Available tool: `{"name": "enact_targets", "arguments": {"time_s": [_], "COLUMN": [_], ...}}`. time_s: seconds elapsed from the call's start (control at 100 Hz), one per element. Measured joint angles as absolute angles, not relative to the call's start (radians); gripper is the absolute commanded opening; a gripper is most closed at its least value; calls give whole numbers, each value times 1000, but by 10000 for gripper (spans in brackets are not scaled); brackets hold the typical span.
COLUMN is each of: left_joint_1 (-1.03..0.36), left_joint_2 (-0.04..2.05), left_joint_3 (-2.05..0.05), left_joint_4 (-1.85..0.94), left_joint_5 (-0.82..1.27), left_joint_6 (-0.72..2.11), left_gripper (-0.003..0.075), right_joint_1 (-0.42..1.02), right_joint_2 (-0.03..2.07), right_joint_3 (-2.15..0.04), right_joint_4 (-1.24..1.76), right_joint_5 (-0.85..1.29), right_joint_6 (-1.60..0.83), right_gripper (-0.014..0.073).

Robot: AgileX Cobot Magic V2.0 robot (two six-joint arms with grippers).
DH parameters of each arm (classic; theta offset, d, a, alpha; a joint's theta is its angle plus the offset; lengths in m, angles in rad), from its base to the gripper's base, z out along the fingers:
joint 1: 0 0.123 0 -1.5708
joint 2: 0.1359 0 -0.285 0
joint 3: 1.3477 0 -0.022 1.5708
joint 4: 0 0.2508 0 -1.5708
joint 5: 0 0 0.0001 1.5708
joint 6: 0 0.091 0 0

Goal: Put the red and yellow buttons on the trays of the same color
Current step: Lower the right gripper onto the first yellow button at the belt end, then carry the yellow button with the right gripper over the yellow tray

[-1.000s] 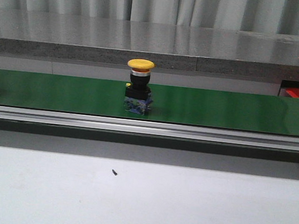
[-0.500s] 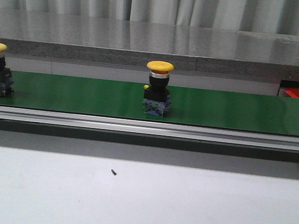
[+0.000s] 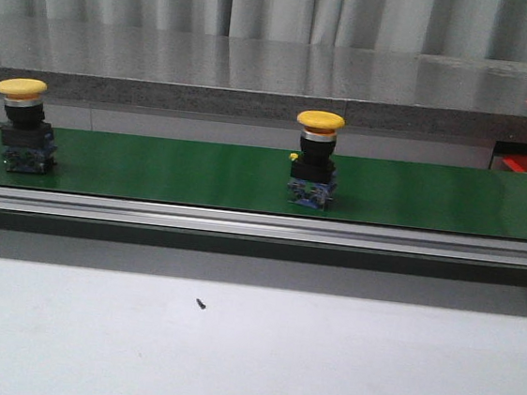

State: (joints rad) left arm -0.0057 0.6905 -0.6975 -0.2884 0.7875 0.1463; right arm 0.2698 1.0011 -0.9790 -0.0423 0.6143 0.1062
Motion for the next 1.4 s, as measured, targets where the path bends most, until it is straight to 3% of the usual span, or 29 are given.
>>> {"name": "enact_targets", "arguments": {"time_s": [0.04,0.14,0.43,0.93,1.02,1.15,1.22,1.4], "left_joint_1": [-6,-6,-6,-6,-6,-6,-6,-6], "left_joint_2": [690,690,690,690,690,690,690,690], "left_joint_3": [-697,-697,-697,-697,-697,-697,-697,-697], "left_joint_4": [-288,-288,-288,-288,-288,-288,-288,-288], "left_joint_5": [788,788,788,788,788,788,788,788], "left_joint_6": [146,146,146,146,146,146,146,146], "left_gripper": [-20,-20,-20,-20,-20,-20,-20,-20], "right_joint_1": [290,342,422,419,403,379,367,348], "right_joint_2": [1059,1189,1504,1772,1794,1801,1801,1799], "right_joint_3": [-1026,-1133,-1364,-1524,-1525,-1527,-1527,-1527], "right_joint_4": [-42,-41,-22,33,33,34,36,38], "right_joint_5": [652,764,937,1005,1005,1012,1016,1034], "right_joint_6": [106,105,105,105,105,105,105,105], "right_gripper": [633,594,594,591,519,268,175,150]}}
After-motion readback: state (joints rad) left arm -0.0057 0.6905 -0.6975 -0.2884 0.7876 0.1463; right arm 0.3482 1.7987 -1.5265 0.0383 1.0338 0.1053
